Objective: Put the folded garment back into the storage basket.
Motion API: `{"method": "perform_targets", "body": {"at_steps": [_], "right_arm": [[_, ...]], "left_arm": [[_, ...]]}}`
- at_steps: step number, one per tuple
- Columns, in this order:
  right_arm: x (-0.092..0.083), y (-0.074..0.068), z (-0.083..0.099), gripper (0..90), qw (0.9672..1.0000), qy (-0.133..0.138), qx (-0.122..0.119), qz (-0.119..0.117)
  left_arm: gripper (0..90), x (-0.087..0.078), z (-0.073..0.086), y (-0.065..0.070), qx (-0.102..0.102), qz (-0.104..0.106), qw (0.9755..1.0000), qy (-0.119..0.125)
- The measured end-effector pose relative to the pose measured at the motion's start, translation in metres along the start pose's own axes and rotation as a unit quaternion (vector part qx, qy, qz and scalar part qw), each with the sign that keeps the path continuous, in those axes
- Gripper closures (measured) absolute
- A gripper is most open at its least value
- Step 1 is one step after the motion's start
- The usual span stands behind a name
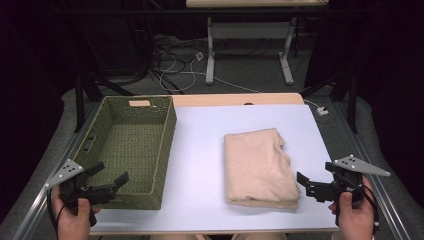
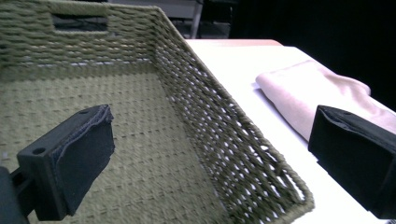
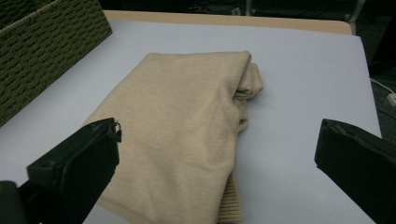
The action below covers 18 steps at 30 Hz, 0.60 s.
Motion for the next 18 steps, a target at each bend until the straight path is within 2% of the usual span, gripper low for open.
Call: {"method": "perform_targets", "body": {"at_steps": [4,5,8,9,12,14,16,18], "right_arm": [[0.005,-0.002,-0.001,0.0,0.9999,-0.008,-0.005,-0.003],[0.008,-0.002,-0.002,0.0,0.9998,-0.018,0.002,-0.005],[0.011,-0.002,-0.003,0.0,0.9997,-0.025,0.005,-0.004],[0.014,-0.003,-0.003,0.0,0.9993,-0.038,0.003,-0.003],[0.018,-0.004,-0.005,0.0,0.9987,-0.05,-0.009,0.0],[0.019,-0.004,-0.006,0.0,0.9985,-0.053,-0.012,0.001],[0.02,-0.005,-0.009,0.0,0.9981,-0.059,-0.015,-0.002],[0.021,-0.005,-0.01,0.0,0.998,-0.062,-0.013,-0.004]], "left_arm": [[0.5,0.002,-0.001,0.007,0.007,0.004,1.0,-0.006],[0.5,0.003,-0.002,0.009,0.011,0.005,0.9999,-0.007],[0.5,0.006,-0.004,0.018,0.017,0.011,0.9997,-0.011],[0.6,0.007,-0.005,0.019,0.019,0.014,0.9996,-0.013],[0.6,0.01,-0.008,0.027,0.023,0.023,0.9994,-0.013],[0.7,0.013,-0.011,0.032,0.022,0.03,0.9992,-0.018],[1.1,0.018,-0.018,0.042,0.016,0.046,0.9986,-0.02],[1.2,0.02,-0.022,0.046,0.017,0.048,0.9985,-0.019]]}}
Point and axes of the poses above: each handheld gripper's, and its own axes: x roughly forward along the jaws, z roughly out of its underside, y roughly to its right, the point moved 10 cm from there along x, roughly forward along the jaws, and after that the axes turned 9 degrees about -z, right-handed, at the moved point
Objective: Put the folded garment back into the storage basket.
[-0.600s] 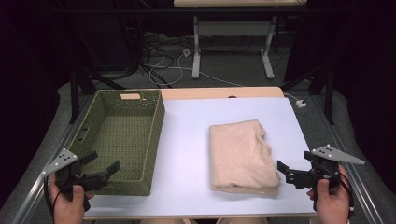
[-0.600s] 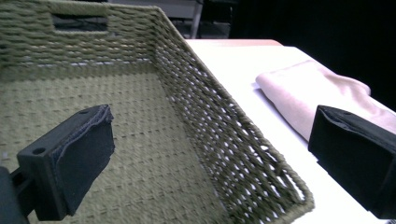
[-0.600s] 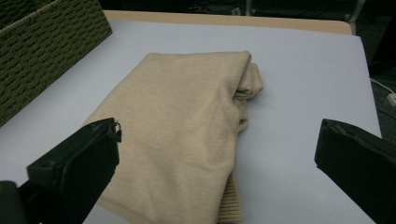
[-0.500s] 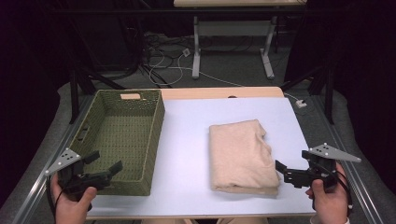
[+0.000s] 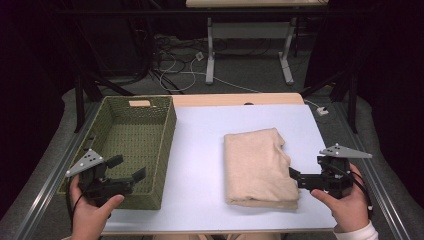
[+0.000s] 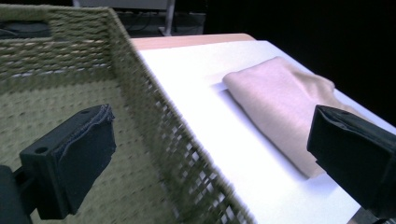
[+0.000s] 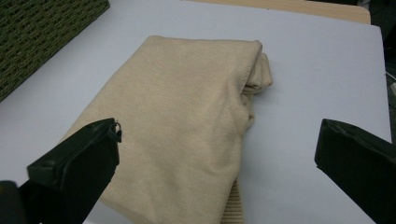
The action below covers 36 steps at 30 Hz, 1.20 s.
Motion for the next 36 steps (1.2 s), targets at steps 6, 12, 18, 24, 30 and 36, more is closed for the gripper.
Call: {"method": "perform_targets", "body": {"at_steps": [6,12,18,24,30,36], "right_arm": [[0.002,0.0,-0.009,0.0,0.9999,-0.01,-0.004,-0.01],[0.011,0.004,-0.017,0.0,0.9994,-0.024,0.007,-0.022],[0.019,0.008,-0.023,0.0,0.9986,-0.024,0.031,-0.036],[0.031,0.009,-0.015,0.0,0.9966,-0.054,0.042,-0.046],[0.038,0.015,-0.013,0.0,0.9945,-0.079,0.054,-0.043],[0.046,0.02,-0.017,0.0,0.9919,-0.098,0.066,-0.048]], "left_arm": [[2.0,0.022,-0.014,0.027,0.011,0.039,0.9989,-0.025],[2.0,0.04,-0.023,0.039,0.028,0.054,0.9973,-0.04],[2.0,0.063,-0.03,0.051,0.037,0.057,0.9965,-0.049],[1.9,0.082,-0.028,0.062,0.032,0.065,0.9944,-0.078],[0.5,0.092,-0.03,0.065,0.029,0.068,0.9927,-0.095],[0.5,0.106,-0.032,0.065,0.01,0.069,0.9916,-0.109]]}}
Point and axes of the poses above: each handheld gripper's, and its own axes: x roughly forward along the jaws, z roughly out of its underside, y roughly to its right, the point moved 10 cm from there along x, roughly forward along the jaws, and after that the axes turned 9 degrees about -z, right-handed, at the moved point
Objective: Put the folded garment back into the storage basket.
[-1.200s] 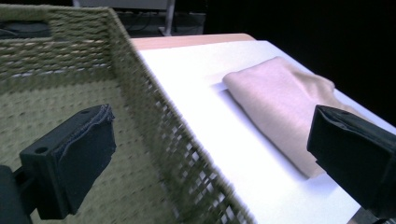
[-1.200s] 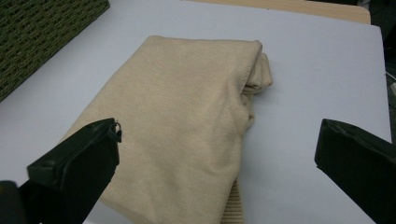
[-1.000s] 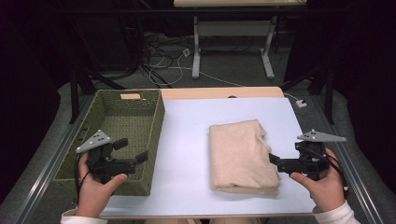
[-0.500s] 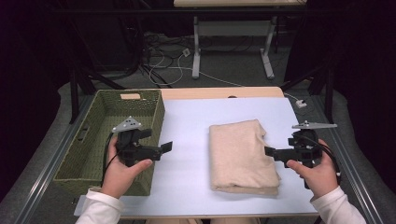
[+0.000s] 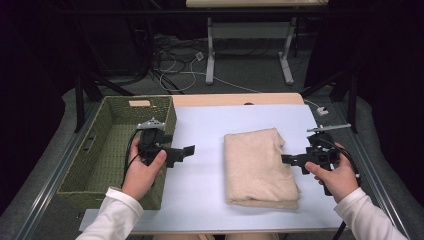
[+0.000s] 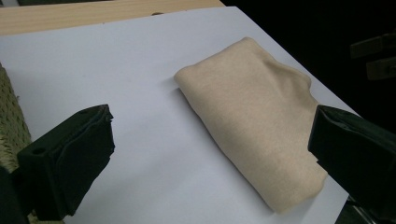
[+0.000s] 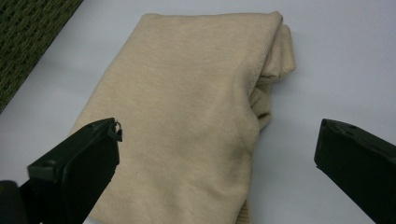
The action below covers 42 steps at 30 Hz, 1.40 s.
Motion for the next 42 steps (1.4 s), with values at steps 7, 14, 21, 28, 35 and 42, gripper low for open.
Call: {"method": "perform_targets", "body": {"at_steps": [7,14,21,28,35,42], "right_arm": [[0.01,0.007,-0.006,0.0,0.9999,-0.008,0.011,0.004],[0.017,0.01,-0.009,0.0,0.9998,-0.01,0.016,-0.001],[0.028,0.017,-0.008,0.1,0.9995,-0.018,0.026,-0.002],[0.037,0.02,-0.007,0.1,0.9994,-0.019,0.028,-0.004],[0.045,0.024,0.001,0.1,0.9993,-0.019,0.026,-0.021],[0.05,0.034,0.009,0.1,0.9989,-0.015,0.04,-0.02]], "left_arm": [[0.5,0.014,-0.005,-0.006,-0.03,-0.006,0.9995,-0.003],[0.5,0.026,-0.007,-0.007,-0.027,-0.017,0.9995,-0.007],[0.5,0.045,-0.006,0.001,-0.012,-0.027,0.9994,-0.019],[0.5,0.068,-0.003,0.012,-0.01,-0.025,0.9992,-0.031],[0.8,0.089,0.003,0.023,-0.015,-0.017,0.9991,-0.036],[1.1,0.109,0.014,0.028,-0.033,-0.003,0.9983,-0.047]]}}
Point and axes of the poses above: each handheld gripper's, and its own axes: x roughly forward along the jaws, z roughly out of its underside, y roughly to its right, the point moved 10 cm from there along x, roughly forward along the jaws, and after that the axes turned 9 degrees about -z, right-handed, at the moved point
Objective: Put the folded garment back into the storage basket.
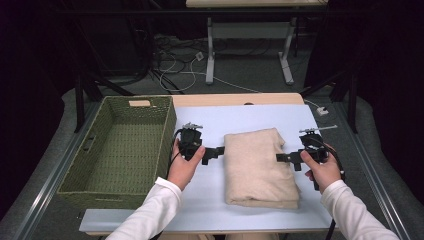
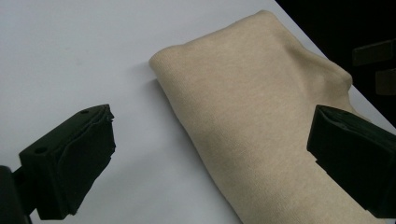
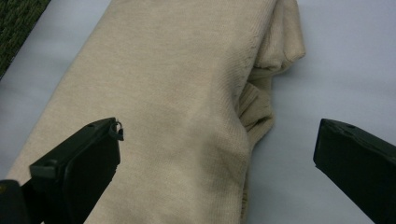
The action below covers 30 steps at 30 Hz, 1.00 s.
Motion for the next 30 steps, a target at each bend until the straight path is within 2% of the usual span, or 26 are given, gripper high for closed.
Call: {"method": "perform_targets", "body": {"at_steps": [16,17,21,23,25,30], "right_arm": [[0.019,0.016,0.013,0.1,0.9999,0.007,0.015,0.0],[0.023,0.018,0.014,0.1,0.9997,0.011,0.022,0.001],[0.027,0.023,0.016,0.8,0.9997,0.011,0.021,0.007],[0.031,0.026,0.02,1.8,0.9994,0.009,0.032,0.01],[0.034,0.028,0.021,2.6,0.9993,0.011,0.034,0.014],[0.039,0.029,0.023,3.6,0.999,0.009,0.042,0.009]], "left_arm": [[1.6,0.032,0.021,0.001,-0.03,0.018,0.9993,-0.012],[2.8,0.033,0.022,0.002,-0.035,0.017,0.9992,-0.014],[3.1,0.039,0.026,0.005,-0.039,0.022,0.9989,-0.016],[3.3,0.042,0.028,0.006,-0.035,0.021,0.999,-0.019],[3.9,0.045,0.03,0.008,-0.039,0.023,0.9987,-0.022],[6.1,0.052,0.034,0.012,-0.043,0.025,0.9984,-0.028]]}}
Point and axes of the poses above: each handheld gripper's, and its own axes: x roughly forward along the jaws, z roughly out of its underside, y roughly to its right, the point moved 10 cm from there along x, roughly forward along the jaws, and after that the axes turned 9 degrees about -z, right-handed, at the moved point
